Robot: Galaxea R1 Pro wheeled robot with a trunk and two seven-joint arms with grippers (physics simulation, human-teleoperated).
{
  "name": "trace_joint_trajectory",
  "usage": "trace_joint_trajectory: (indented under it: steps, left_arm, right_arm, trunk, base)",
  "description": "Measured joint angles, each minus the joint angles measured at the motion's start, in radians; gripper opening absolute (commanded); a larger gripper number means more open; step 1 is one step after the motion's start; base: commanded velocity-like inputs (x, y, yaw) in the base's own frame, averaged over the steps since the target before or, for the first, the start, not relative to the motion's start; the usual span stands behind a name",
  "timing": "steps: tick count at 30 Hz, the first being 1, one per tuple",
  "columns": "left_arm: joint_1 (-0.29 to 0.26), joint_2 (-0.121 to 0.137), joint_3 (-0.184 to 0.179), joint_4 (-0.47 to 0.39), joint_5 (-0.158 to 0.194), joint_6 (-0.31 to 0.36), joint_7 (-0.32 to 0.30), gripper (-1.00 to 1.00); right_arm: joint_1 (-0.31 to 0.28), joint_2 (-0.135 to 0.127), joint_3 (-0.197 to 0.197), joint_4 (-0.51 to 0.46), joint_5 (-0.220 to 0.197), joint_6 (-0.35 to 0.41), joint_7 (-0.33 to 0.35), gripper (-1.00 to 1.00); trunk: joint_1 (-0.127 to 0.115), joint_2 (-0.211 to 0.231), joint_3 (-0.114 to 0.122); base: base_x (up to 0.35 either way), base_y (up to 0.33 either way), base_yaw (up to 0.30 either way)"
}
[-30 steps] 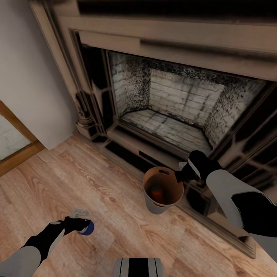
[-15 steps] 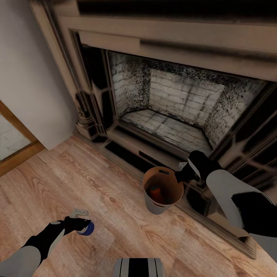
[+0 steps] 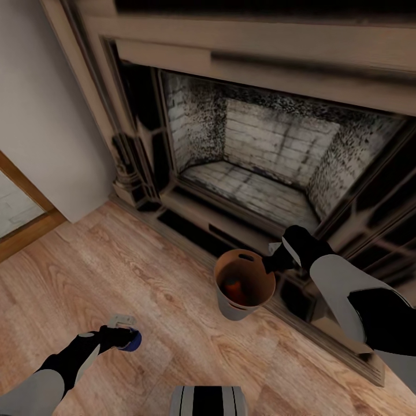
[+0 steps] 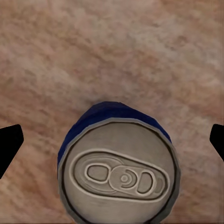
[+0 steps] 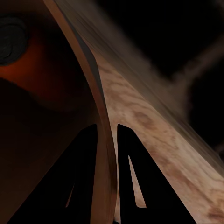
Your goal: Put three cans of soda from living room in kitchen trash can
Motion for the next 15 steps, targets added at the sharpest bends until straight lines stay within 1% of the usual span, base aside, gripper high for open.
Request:
trace_joint_trajectory:
  steps: [1, 5, 15]
  left_arm:
    - [0.0, -0.001, 0.0, 0.0, 0.0, 0.0, 0.0, 1.0]
    - [0.0, -0.006, 0.0, 0.0, 0.0, 0.002, 0.0, 1.0]
    - [0.0, -0.007, 0.001, -0.001, 0.001, 0.003, 0.0, 1.0]
  right_arm:
    - [0.0, 0.0, 0.001, 0.0, 0.004, 0.0, 0.0, -1.0]
    - [0.0, 0.0, 0.002, 0.0, 0.006, 0.0, 0.0, -1.0]
    - [0.0, 0.001, 0.004, 0.0, 0.009, 0.0, 0.0, -1.0]
  trunk:
    - [0.0, 0.0, -0.004]
    - [0.0, 0.0, -0.006]
    - [0.0, 0.0, -0.008]
  base:
    - [0.0, 0.0, 0.0]
    - [0.0, 0.0, 0.0]
    - [0.0, 0.0, 0.0]
